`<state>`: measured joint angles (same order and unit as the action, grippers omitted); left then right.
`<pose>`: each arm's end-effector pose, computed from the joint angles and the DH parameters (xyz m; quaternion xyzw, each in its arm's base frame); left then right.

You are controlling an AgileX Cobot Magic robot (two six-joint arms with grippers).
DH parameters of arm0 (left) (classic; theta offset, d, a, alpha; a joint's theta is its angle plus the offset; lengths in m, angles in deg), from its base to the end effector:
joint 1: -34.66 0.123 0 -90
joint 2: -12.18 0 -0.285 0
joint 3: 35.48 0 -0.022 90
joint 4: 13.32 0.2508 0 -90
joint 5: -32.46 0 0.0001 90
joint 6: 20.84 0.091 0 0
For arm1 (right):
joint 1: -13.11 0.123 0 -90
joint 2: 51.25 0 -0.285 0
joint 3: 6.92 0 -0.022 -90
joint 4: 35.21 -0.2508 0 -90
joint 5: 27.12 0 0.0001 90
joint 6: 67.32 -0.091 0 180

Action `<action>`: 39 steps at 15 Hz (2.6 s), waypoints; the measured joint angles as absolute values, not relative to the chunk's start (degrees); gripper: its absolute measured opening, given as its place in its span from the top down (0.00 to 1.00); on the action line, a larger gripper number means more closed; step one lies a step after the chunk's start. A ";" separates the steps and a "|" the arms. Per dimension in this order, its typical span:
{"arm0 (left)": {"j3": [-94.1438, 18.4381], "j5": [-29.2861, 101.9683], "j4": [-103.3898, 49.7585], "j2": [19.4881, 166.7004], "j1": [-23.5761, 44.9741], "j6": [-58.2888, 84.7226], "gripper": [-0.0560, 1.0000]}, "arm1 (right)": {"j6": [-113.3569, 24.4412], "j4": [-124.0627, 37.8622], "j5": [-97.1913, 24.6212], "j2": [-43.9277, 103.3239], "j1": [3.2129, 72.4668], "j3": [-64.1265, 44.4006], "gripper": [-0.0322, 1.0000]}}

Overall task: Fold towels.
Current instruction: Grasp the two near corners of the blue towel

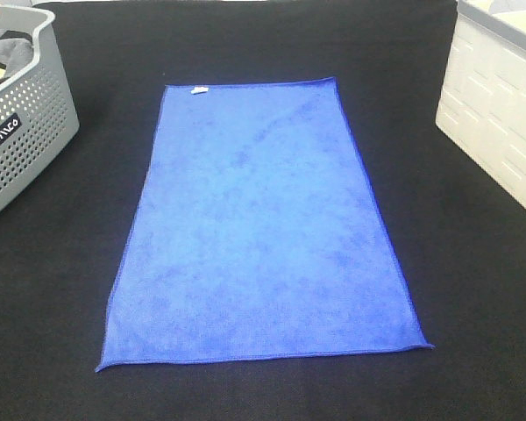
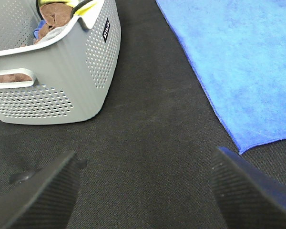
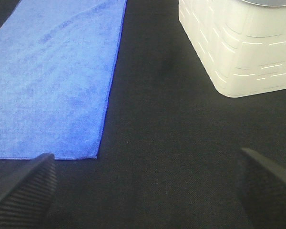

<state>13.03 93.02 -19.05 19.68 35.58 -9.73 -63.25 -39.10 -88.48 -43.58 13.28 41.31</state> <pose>-0.0057 -0.0080 0.2782 0.0774 0.8461 0.0053 0.5274 -0.0064 0.0054 0.2782 -0.0332 0.8527 0.0162 0.5211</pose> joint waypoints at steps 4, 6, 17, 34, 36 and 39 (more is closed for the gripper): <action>13.03 93.02 -19.05 19.68 35.58 -9.73 0.26 | -63.25 -39.10 -88.48 -43.58 13.28 41.31 0.06; 13.03 93.02 -19.05 19.68 35.58 -9.73 0.26 | -63.25 -39.10 -88.48 -43.58 13.28 41.31 0.06; 13.03 93.02 -19.05 19.68 35.58 -9.73 0.26 | -63.25 -39.10 -88.48 -43.58 13.28 41.31 0.06; 14.98 74.63 -30.74 30.22 35.58 -15.46 0.26 | -67.84 -39.10 -86.48 -27.31 13.28 40.73 0.06; 15.15 74.17 -36.35 39.05 35.58 -15.74 0.26 | -67.89 -39.73 -85.96 -19.06 13.28 40.22 0.06; 15.15 73.88 -41.28 55.03 35.58 -14.77 0.26 | -67.89 -40.36 -83.55 -7.94 13.28 40.22 0.06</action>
<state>15.15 73.88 -41.28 55.03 35.58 -14.77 -67.89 -40.36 -83.55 -7.94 13.28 40.22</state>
